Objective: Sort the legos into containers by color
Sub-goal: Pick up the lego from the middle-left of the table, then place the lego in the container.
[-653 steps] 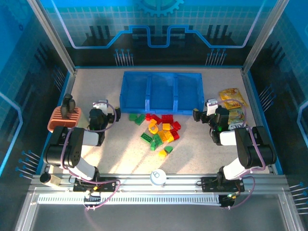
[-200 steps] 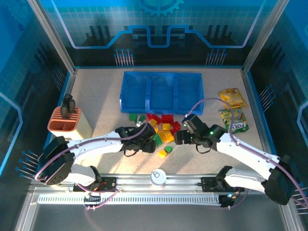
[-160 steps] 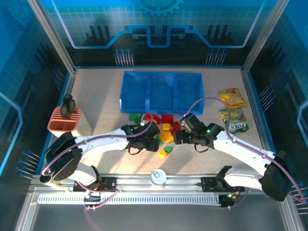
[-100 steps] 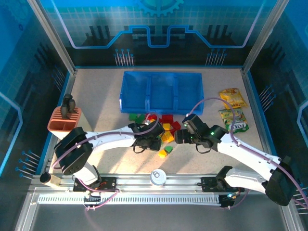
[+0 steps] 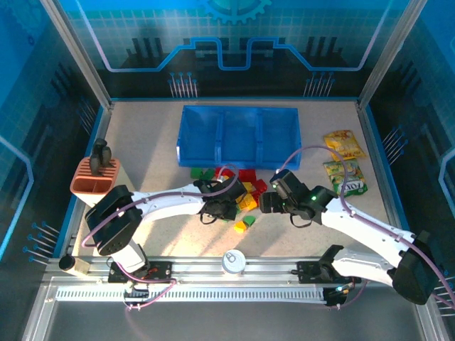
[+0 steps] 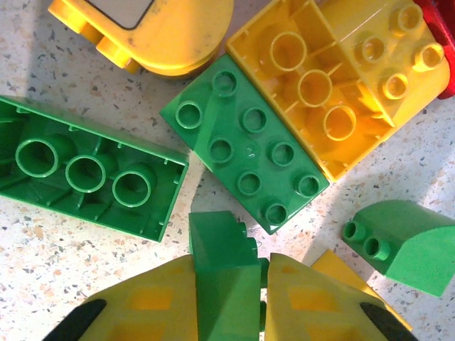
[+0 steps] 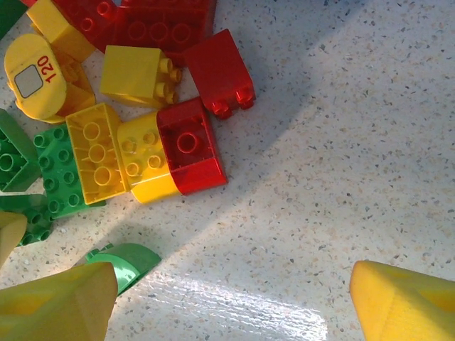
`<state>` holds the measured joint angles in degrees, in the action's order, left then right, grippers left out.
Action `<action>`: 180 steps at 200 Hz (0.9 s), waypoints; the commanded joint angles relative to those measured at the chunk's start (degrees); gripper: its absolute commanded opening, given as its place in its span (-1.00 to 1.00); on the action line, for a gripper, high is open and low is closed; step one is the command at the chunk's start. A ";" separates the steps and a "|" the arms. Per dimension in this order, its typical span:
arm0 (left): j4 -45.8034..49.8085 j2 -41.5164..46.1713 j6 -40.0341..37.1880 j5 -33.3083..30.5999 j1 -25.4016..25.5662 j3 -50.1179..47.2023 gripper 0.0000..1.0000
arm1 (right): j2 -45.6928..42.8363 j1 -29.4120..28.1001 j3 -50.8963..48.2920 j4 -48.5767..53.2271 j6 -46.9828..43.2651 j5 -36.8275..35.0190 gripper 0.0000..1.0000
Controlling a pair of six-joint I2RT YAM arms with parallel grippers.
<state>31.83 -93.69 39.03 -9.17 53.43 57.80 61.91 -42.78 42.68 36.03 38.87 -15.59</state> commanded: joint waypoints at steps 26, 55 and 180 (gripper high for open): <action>5.27 3.92 -1.13 -2.76 -0.05 3.66 -0.63 | -3.39 0.06 -0.74 1.57 0.77 -2.16 0.72; 7.50 7.45 -3.84 -3.87 -3.43 7.65 -0.66 | -4.73 0.42 -1.50 1.95 0.83 -2.25 0.72; 2.44 -1.94 -10.15 2.40 -36.57 27.14 -0.70 | -5.31 0.14 -3.87 1.08 2.52 3.19 0.64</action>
<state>35.62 -89.54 30.85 -10.59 18.92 80.31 57.32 -42.70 39.38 36.84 39.99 -14.02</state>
